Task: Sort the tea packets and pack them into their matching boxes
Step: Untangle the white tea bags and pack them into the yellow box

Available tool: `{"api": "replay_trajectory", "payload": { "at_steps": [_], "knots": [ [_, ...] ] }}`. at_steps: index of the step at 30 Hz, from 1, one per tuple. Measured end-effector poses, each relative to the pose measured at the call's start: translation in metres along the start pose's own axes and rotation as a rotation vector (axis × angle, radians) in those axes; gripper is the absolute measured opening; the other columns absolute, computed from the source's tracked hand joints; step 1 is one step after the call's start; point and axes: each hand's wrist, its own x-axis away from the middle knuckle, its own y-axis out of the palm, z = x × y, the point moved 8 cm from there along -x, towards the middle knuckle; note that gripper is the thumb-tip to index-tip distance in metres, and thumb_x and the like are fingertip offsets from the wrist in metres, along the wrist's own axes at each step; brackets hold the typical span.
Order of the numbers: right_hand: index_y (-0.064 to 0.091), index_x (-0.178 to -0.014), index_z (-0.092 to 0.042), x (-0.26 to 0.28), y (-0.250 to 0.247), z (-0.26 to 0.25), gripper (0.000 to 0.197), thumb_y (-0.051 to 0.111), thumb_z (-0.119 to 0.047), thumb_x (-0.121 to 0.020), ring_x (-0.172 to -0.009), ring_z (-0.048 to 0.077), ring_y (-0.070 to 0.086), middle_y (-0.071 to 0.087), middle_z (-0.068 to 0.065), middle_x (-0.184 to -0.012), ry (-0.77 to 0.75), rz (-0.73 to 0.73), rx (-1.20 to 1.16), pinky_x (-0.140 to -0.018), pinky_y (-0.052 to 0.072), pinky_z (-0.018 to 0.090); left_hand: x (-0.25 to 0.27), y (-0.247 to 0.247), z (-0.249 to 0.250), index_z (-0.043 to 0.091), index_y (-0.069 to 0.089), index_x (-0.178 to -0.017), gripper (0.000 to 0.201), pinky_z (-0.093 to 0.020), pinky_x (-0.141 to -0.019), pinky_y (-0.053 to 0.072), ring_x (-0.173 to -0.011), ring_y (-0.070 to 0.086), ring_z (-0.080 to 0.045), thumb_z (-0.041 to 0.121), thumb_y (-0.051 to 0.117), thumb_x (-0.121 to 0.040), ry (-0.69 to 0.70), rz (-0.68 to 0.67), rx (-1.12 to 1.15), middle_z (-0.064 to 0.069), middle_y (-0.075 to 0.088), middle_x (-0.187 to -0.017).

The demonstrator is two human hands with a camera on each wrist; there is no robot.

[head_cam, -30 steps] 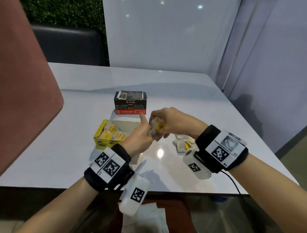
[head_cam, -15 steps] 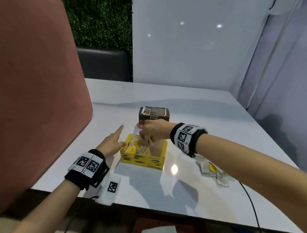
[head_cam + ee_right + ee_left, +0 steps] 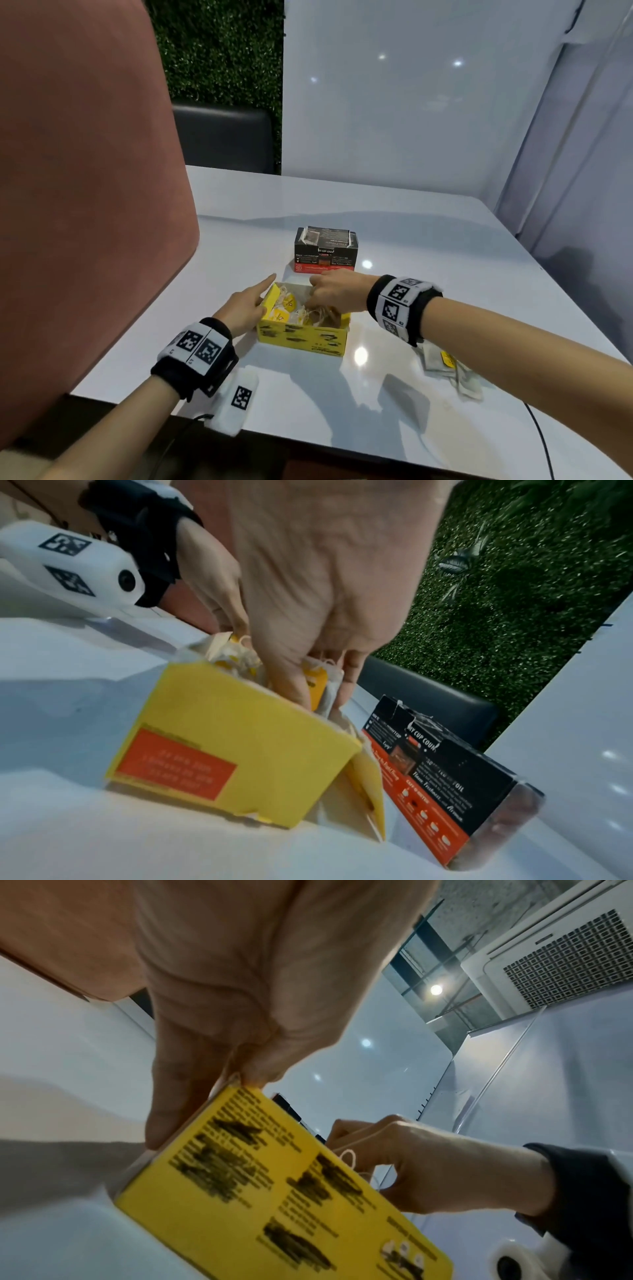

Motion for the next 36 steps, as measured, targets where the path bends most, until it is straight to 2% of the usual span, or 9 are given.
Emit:
{"api": "replay_trajectory", "payload": {
  "at_steps": [5, 9, 17, 22, 25, 28, 31, 33, 36],
  "knots": [
    [0.056, -0.121, -0.018, -0.017, -0.003, -0.011, 0.033, 0.059, -0.018, -0.089, -0.099, 0.025, 0.049, 0.058, 0.008, -0.105, -0.078, 0.059, -0.025, -0.079, 0.049, 0.037, 0.002, 0.003, -0.002, 0.022, 0.019, -0.148, 0.062, -0.037, -0.089, 0.048, -0.118, 0.051, -0.036, 0.008, 0.045, -0.093, -0.062, -0.009, 0.079, -0.019, 0.055, -0.129],
    [0.049, -0.128, -0.015, -0.030, -0.004, -0.017, 0.048, 0.065, -0.018, -0.083, -0.100, 0.024, 0.049, 0.057, 0.006, -0.117, -0.142, 0.131, -0.030, -0.088, 0.047, 0.039, 0.006, 0.007, 0.004, 0.027, 0.039, -0.138, 0.059, -0.039, -0.095, 0.047, -0.115, 0.056, -0.025, 0.040, 0.057, -0.084, -0.032, -0.068, 0.065, -0.004, 0.059, -0.125],
    [0.060, -0.114, -0.020, -0.029, 0.005, -0.011, 0.049, 0.078, -0.024, -0.069, -0.095, 0.019, 0.047, 0.065, 0.001, -0.106, -0.157, 0.141, 0.003, -0.079, 0.051, 0.037, 0.002, 0.006, 0.001, 0.028, 0.045, -0.133, 0.047, -0.038, -0.087, 0.053, -0.110, 0.058, -0.021, 0.011, 0.052, -0.090, -0.025, -0.091, 0.050, -0.004, 0.058, -0.124],
    [0.054, -0.125, -0.014, -0.034, -0.006, -0.018, 0.036, 0.058, -0.016, -0.089, -0.102, 0.025, 0.048, 0.062, 0.007, -0.116, -0.189, 0.172, -0.025, -0.087, 0.044, 0.034, 0.003, 0.006, 0.003, 0.029, 0.046, -0.132, 0.046, -0.040, -0.085, 0.054, -0.107, 0.059, -0.022, 0.011, 0.053, -0.090, -0.016, -0.097, 0.052, -0.005, 0.060, -0.120],
    [0.055, -0.118, -0.009, -0.028, -0.018, -0.019, 0.034, 0.063, -0.014, -0.086, -0.095, 0.027, 0.051, 0.062, 0.011, -0.106, -0.201, 0.283, -0.001, -0.084, 0.047, 0.039, 0.004, 0.005, 0.001, 0.024, 0.053, -0.124, 0.040, -0.043, -0.084, 0.055, -0.104, 0.062, -0.022, 0.018, 0.057, -0.085, -0.043, -0.098, 0.098, -0.005, 0.063, -0.116],
    [0.054, -0.117, -0.007, -0.011, -0.034, 0.001, 0.037, 0.065, -0.006, -0.082, -0.099, 0.024, 0.052, 0.057, 0.012, -0.111, -0.044, 0.363, -0.167, -0.080, 0.050, 0.035, 0.005, 0.007, -0.001, 0.019, 0.055, -0.119, 0.033, -0.045, -0.083, 0.056, -0.101, 0.064, -0.024, 0.017, 0.058, -0.085, -0.058, -0.097, 0.137, -0.008, 0.065, -0.113],
    [0.057, -0.103, -0.006, 0.009, -0.041, 0.034, 0.017, 0.054, 0.002, -0.088, -0.088, 0.023, 0.061, 0.060, 0.011, -0.105, 0.241, 0.451, -0.396, -0.075, 0.054, 0.035, 0.006, 0.008, -0.003, 0.019, 0.051, -0.124, 0.034, -0.044, -0.088, 0.053, -0.104, 0.063, -0.023, 0.018, 0.055, -0.090, -0.065, -0.089, 0.145, -0.008, 0.064, -0.117],
    [0.061, -0.095, -0.003, 0.021, -0.032, 0.043, 0.016, 0.048, 0.004, -0.090, -0.086, 0.027, 0.063, 0.063, 0.013, -0.099, 0.378, 0.362, -0.466, -0.075, 0.054, 0.034, 0.007, 0.010, -0.004, 0.019, 0.050, -0.126, 0.034, -0.042, -0.090, 0.053, -0.105, 0.063, -0.023, 0.019, 0.054, -0.092, -0.066, -0.090, 0.154, -0.008, 0.064, -0.116],
    [0.061, -0.106, 0.001, 0.030, -0.012, 0.027, 0.021, 0.044, 0.000, -0.093, -0.094, 0.027, 0.063, 0.063, 0.015, -0.106, 0.415, 0.116, -0.468, -0.081, 0.052, 0.030, 0.008, 0.011, -0.005, 0.019, 0.053, -0.124, 0.030, -0.039, -0.089, 0.053, -0.101, 0.064, -0.023, 0.019, 0.052, -0.093, -0.073, -0.091, 0.186, -0.008, 0.067, -0.112]
  ]
}}
